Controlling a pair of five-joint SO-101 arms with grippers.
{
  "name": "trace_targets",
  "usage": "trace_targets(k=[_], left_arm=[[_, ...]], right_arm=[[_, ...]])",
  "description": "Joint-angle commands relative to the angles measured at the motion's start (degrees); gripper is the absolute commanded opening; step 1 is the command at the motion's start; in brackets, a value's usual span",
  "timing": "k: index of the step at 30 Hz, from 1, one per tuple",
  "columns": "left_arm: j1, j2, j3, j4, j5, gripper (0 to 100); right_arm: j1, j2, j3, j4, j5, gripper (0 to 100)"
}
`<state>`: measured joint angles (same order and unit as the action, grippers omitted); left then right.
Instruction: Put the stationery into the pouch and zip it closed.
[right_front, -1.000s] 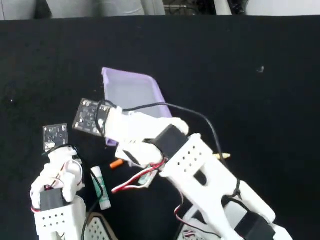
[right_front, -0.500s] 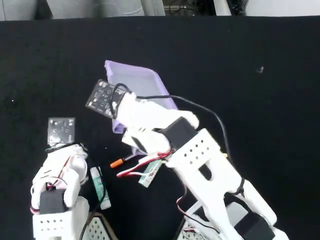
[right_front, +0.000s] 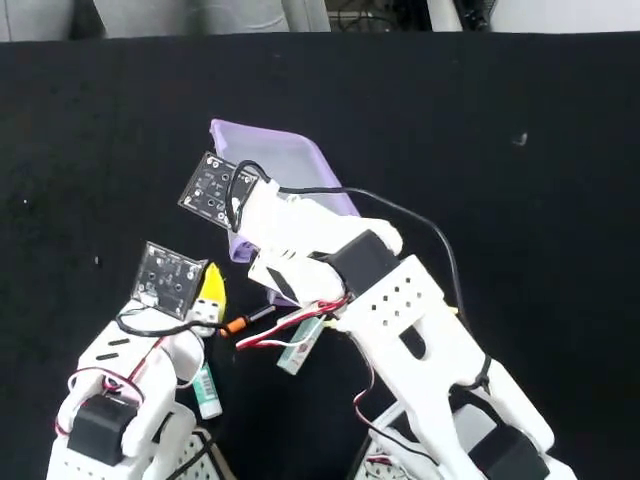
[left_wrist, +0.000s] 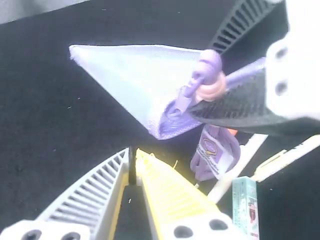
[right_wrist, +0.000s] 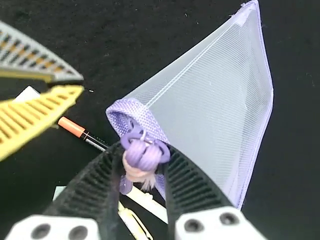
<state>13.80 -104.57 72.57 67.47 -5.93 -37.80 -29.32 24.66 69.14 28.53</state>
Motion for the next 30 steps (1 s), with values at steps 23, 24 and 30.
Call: trace_targets(k=[23,24,30], left_arm=[[-8.75,0.00,7.25,-16.00,4.40,21],[-8.75,-0.09,7.25,-16.00,4.40,21],[-8.75,-0.09,4.97,-14.95,4.40,21]], right_arm=[[1.05,-1.45,-0.22,-1.23,-0.53,1.1],[1.05,-1.45,-0.22,-1.23,-0.53,1.1],[1.05,-1.27,-0.22,-1.32,-0.53,1.1]])
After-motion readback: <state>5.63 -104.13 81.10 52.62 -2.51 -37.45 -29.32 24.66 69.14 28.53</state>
